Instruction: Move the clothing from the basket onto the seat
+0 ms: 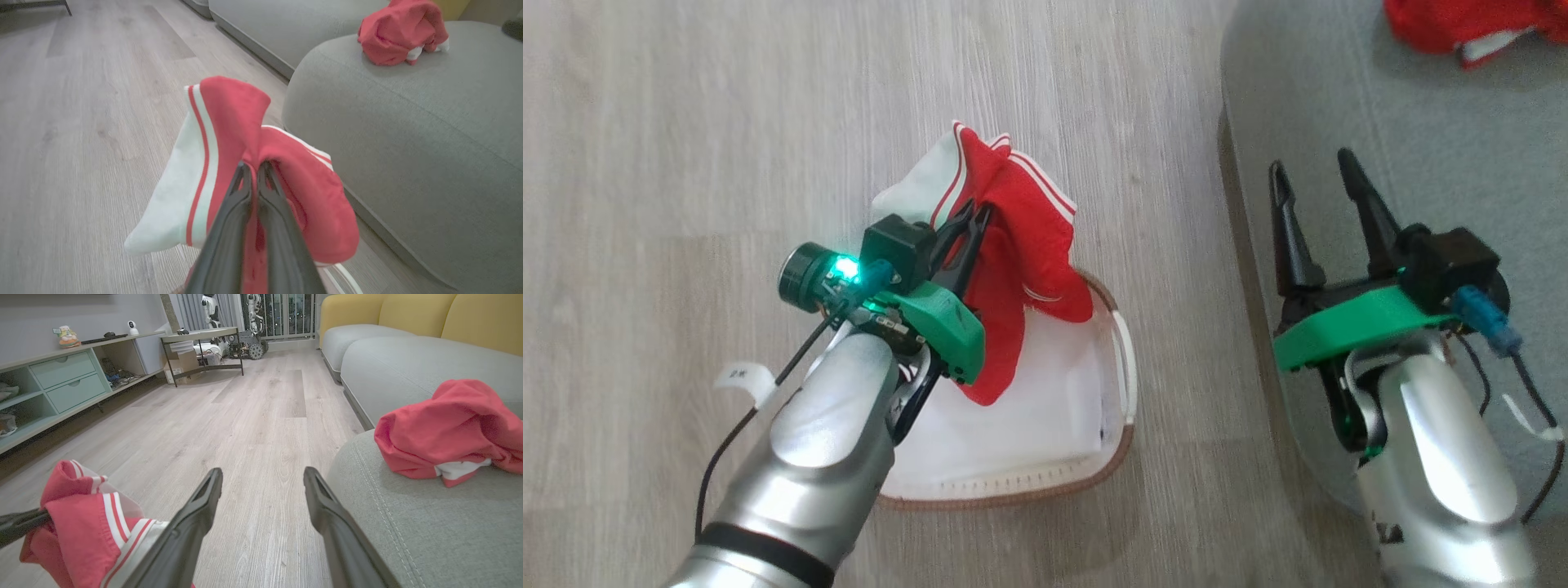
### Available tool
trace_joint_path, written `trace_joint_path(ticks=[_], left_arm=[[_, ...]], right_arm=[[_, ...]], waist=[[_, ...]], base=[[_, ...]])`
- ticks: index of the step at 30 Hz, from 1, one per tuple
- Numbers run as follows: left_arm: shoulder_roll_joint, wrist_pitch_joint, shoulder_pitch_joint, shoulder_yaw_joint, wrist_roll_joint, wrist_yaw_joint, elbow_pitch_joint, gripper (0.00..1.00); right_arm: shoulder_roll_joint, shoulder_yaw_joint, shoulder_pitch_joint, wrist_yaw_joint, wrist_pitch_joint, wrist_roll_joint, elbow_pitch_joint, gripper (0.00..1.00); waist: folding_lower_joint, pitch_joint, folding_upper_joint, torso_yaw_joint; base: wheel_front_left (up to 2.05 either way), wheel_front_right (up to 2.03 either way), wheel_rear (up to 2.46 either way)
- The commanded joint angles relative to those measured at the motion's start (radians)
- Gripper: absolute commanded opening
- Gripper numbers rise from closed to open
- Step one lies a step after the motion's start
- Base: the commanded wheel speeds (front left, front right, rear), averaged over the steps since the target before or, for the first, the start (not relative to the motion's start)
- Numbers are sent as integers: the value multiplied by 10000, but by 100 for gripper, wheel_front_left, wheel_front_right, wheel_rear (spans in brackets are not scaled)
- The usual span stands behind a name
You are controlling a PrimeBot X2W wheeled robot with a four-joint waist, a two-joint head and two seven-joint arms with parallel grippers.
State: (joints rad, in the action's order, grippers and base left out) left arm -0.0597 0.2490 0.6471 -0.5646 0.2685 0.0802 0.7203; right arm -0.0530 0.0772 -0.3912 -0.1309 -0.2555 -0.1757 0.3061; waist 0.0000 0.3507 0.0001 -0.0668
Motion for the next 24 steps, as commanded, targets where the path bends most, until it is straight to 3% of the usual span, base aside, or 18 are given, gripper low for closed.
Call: trace_joint_path(ticks=[1, 12, 24], left_arm=[[-196, 127, 7, 360, 46, 46, -390, 0], [-181, 127, -1, 449, 161, 70, -1017, 0], [45, -393, 452, -283, 483, 20, -2433, 0]], right_arm=[[28, 244, 121, 2, -63, 25, -203, 100], [28, 1163, 795, 2, -63, -67, 506, 100], [28, 3406, 268, 2, -63, -297, 1661, 100]], waist=[[0, -696, -1, 138], [0, -2150, -1, 265], [0, -3374, -1, 1019]], base=[[0, 0, 0], [0, 0, 0], [0, 0, 0]])
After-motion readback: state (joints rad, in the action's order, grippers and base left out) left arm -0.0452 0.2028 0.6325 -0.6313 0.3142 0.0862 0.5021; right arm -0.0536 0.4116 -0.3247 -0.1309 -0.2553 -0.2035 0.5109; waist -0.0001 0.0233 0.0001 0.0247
